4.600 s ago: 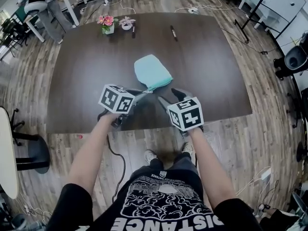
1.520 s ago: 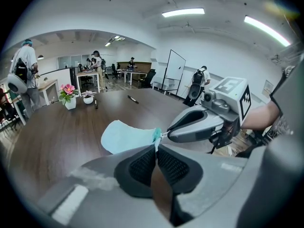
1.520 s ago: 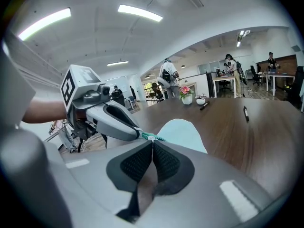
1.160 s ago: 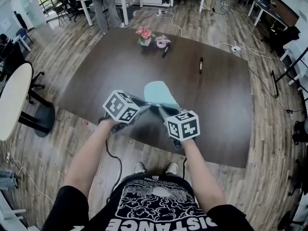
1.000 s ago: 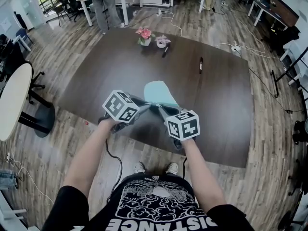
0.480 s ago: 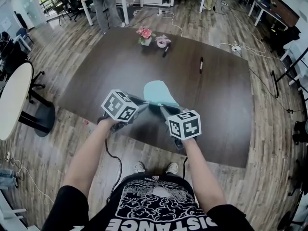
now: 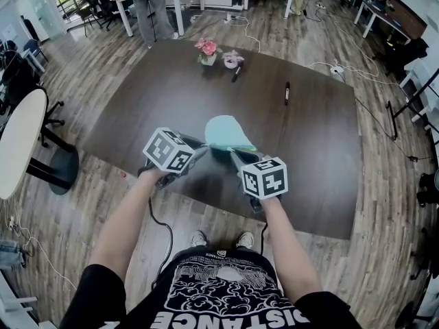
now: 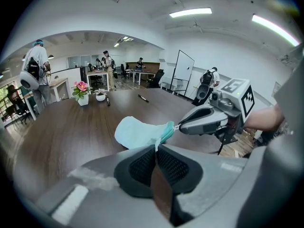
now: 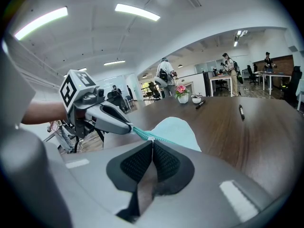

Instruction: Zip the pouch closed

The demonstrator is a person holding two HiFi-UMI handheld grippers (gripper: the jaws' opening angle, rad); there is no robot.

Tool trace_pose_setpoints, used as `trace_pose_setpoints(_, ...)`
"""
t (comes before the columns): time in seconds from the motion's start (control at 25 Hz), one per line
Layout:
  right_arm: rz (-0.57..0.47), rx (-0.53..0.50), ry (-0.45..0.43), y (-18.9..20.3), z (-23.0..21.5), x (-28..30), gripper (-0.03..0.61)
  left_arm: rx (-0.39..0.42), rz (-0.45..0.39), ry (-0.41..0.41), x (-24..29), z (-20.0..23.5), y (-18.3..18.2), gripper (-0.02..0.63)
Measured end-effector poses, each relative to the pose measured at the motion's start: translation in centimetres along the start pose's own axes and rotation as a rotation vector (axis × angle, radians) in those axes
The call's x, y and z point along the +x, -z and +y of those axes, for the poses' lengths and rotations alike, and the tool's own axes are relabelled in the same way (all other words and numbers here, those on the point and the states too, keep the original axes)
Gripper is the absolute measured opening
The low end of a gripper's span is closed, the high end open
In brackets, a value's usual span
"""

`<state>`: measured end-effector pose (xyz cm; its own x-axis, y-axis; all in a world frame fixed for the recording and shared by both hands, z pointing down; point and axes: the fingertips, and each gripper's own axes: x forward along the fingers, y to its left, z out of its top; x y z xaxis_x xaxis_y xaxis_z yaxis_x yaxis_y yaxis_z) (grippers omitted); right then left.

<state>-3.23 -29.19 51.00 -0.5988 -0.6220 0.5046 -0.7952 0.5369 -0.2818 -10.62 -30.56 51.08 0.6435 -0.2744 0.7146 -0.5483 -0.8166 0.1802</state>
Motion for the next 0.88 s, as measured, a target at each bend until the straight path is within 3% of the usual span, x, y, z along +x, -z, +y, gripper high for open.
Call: trace_pose_setpoints(0.88,0.002,0.016,0.037,0.4,-1.3,-0.7,0.006,-0.074,-0.012,-0.078,-1.0,2.1,1.2,0.021)
